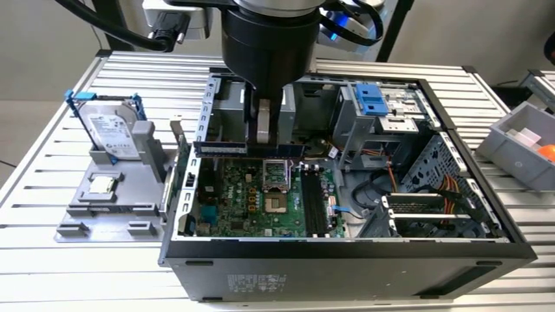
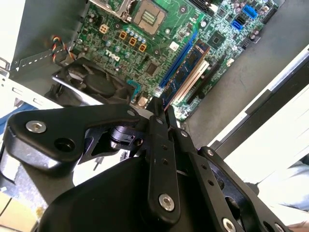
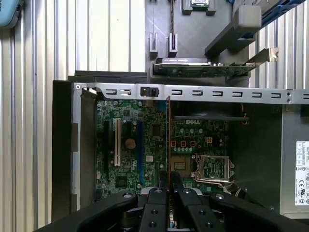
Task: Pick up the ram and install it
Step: 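Pick up the ram and move it above insertion slot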
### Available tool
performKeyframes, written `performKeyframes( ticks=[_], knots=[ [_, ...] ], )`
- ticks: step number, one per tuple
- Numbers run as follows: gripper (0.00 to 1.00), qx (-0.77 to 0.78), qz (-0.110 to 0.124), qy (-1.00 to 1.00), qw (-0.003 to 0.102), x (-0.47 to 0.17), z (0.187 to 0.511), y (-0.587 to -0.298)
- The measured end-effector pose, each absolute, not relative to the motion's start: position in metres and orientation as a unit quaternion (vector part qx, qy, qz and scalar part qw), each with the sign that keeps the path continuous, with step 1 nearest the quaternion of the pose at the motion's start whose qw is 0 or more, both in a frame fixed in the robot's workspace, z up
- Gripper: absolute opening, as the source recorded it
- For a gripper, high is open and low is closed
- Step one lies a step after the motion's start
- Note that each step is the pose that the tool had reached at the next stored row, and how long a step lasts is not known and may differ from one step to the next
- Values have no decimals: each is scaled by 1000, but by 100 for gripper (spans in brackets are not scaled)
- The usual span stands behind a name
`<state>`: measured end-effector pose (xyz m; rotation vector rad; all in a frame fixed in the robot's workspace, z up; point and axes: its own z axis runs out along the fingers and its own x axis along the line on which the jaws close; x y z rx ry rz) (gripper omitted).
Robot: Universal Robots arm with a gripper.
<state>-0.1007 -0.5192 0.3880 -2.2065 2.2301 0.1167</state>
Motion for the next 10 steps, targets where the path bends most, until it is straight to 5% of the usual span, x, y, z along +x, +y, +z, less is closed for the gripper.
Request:
performKeyframes(
  ticks=[10],
  knots=[
    [0, -703, 37, 710, 1, -101, 388, -519]
  ],
)
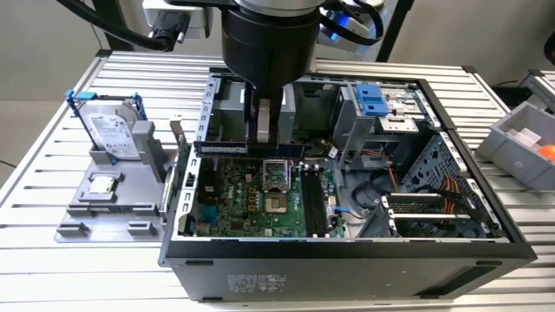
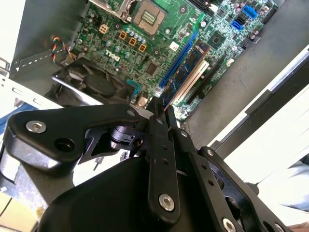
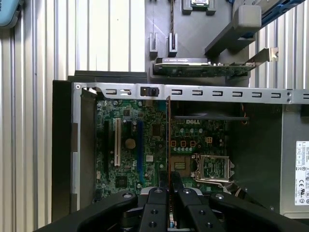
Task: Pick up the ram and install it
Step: 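Pick up the ram and move it above insertion slot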
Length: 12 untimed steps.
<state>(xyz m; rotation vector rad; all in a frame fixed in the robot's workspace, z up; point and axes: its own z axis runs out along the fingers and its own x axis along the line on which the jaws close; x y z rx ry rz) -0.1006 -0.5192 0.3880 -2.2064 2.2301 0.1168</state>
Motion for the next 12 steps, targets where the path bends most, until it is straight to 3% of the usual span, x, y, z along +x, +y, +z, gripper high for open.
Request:
performKeyframes(
  ticks=[12],
  knots=[
    [0, -703, 37, 710, 1, -101, 388, -519]
  ],
)
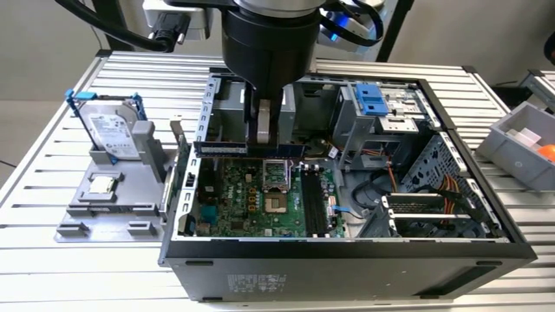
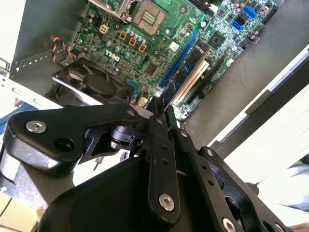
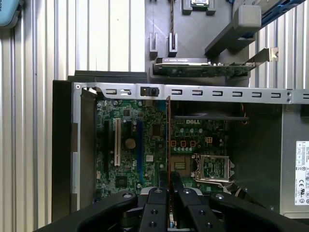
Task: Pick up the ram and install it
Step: 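Pick up the ram and move it above insertion slot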
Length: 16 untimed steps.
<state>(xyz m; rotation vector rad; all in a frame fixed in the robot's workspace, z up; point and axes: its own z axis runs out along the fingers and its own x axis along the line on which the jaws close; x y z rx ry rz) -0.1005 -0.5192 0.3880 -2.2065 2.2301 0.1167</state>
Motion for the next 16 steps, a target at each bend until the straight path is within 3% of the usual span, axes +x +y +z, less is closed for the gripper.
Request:
performKeyframes(
  ticks=[16],
  knots=[
    [0, -703, 37, 710, 1, -100, 388, -519]
  ],
)
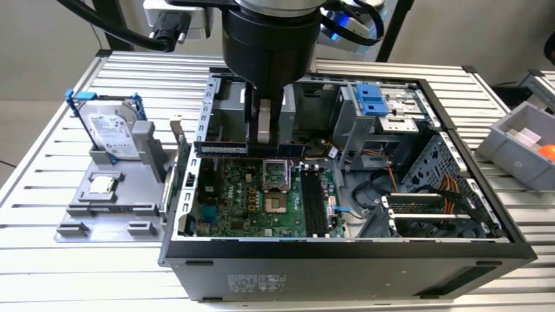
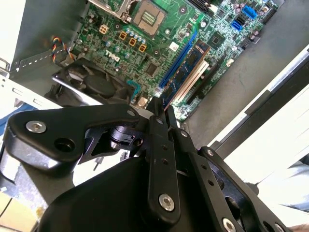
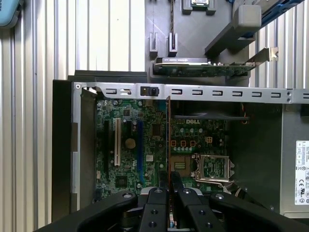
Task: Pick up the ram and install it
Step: 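Pick up the ram and move it above insertion slot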
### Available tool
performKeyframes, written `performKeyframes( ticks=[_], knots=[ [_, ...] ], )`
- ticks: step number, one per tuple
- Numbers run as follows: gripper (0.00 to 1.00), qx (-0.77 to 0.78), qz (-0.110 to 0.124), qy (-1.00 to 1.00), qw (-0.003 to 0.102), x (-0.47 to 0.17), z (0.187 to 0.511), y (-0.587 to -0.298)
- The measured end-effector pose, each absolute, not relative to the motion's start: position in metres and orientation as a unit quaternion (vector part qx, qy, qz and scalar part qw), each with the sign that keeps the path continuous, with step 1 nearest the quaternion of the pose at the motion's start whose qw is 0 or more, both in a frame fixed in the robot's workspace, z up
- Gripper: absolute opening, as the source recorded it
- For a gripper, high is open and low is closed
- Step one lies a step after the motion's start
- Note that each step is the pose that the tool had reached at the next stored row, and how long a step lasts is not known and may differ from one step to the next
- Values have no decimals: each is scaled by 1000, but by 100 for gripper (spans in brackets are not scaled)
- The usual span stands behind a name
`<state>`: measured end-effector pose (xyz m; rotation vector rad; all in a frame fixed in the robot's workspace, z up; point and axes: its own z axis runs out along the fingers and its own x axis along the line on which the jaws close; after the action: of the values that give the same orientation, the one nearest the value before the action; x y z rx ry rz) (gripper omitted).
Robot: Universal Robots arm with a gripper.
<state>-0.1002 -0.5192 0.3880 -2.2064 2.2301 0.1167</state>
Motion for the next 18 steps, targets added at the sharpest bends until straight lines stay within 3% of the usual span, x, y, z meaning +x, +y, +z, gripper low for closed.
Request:
performKeyframes(
  ticks=[18],
  knots=[
    [0, -703, 37, 710, 1, -100, 388, -519]
  ],
)
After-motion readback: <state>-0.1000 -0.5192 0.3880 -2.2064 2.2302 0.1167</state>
